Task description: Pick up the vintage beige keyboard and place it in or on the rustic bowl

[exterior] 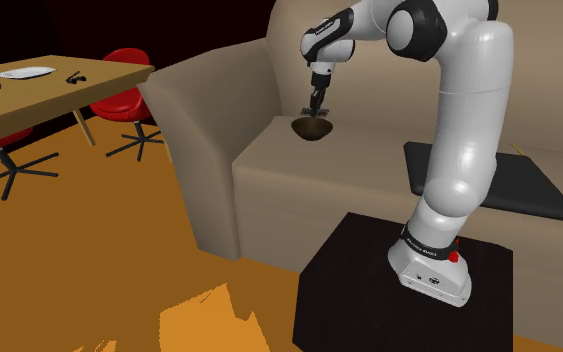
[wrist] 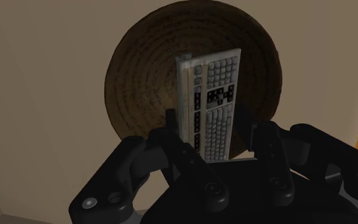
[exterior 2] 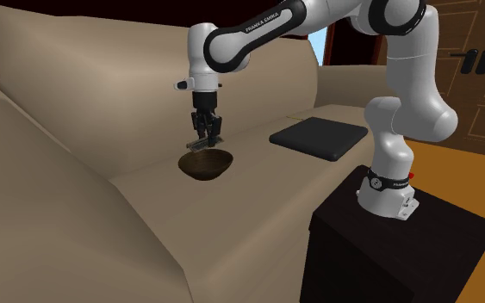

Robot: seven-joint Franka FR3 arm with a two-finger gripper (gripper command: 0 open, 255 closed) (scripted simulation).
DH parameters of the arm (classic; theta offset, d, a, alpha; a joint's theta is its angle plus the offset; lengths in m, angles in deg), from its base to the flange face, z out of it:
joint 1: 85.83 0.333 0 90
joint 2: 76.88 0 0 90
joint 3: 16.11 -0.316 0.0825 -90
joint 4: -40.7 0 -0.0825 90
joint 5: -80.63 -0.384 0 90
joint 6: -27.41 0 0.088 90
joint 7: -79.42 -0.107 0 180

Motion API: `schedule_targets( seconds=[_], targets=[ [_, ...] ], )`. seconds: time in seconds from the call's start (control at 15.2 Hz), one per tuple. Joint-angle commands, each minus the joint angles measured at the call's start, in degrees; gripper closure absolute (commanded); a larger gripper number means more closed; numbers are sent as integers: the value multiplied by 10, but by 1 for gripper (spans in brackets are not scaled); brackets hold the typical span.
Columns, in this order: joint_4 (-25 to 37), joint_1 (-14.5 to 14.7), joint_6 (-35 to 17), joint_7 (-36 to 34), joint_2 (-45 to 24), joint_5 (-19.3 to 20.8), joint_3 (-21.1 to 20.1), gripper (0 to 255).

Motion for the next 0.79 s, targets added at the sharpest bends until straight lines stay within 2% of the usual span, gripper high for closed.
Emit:
schedule_targets(
  seconds=[0.0, 0.33, 0.59, 0.73],
  targets=[
    [0, 0, 0, 0, 0, 0, 0, 0],
    [0, 0, 0, 0, 0, 0, 0, 0],
    [46, -1, 65, -10, 21, 15, 6, 0],
    [46, -1, 64, -10, 21, 15, 6, 0]
  ],
)
